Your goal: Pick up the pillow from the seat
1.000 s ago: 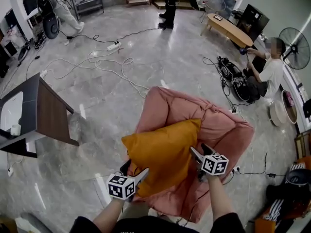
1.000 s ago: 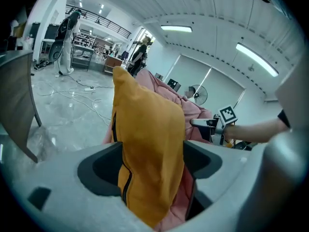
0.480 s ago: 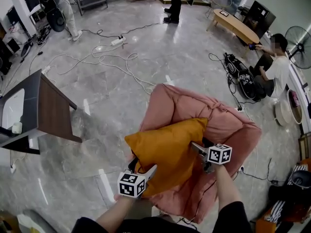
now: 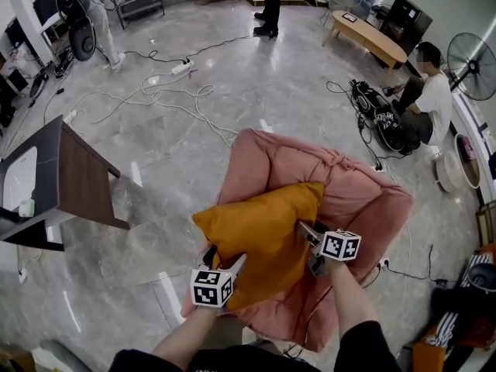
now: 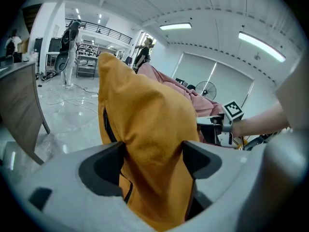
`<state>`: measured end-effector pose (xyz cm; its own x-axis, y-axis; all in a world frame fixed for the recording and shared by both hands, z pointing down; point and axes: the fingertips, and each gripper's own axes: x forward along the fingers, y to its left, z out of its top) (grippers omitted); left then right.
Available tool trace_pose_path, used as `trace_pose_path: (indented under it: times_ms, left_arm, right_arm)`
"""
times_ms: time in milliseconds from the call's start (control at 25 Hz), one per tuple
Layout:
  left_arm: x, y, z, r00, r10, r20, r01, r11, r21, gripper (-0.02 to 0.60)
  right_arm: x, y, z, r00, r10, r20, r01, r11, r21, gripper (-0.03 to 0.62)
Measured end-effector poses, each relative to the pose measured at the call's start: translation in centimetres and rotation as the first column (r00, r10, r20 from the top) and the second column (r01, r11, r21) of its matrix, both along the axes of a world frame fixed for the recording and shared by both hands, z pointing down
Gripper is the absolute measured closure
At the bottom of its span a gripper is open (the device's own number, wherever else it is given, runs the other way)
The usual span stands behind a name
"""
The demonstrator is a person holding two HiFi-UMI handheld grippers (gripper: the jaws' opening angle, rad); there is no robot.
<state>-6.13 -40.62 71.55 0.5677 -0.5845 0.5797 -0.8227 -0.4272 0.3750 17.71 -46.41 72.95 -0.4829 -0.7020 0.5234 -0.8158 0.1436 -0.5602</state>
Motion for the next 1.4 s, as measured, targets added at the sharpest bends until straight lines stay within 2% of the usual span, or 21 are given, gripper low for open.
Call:
trace_pose_path:
  times_ms: [160,440,680,920,1080,1400]
  left_arm:
    - [0.0,0.3,0.1,1.0,-0.008,0.023,0.008,1.0,0.004,0.202]
    - [-1.0,2.5,0.1,0.999,0.009,0.042,-0.01,1.0,0.019,0.318]
    - [-1.8,5.5,0.0,0.999,0.002,0.034,-0.002,1.0,-0.013,0.374]
    - [-3.1,9.3,-0.2,0.999,-0.006,0.039,0.007,1.0,-0.023,0.395]
    - [-3.5,11.9,-0.5,0.999,-0.018,0.045,0.019,1.0,-0.017,0.4]
    - [-3.6,17.0,-1.4,0.998,-0.041,0.052,0.041,0.999,-0.001,0.419]
  right_arm:
    - [0.2,1.0,-0.6,1.0,0.013,-0.027,-0.013,1.0,-0.001,0.403]
    - [-1.2,4.3,-1.8,0.997,-0.012,-0.071,0.014,1.0,0.018,0.471]
    - [-2.1,8.7,-3.7,0.993,-0.017,-0.113,0.023,0.998,0.056,0.494]
    - [-3.4,13.8,-5.2,0.991,0.004,-0.136,0.01,0.995,0.102,0.503]
    - [-3.7,16.8,-6.0,0.993,0.024,-0.118,-0.011,0.994,0.106,0.503]
    - [-3.9,22.5,-7.4,0.988,-0.026,-0.15,0.043,0.993,0.109,0.507]
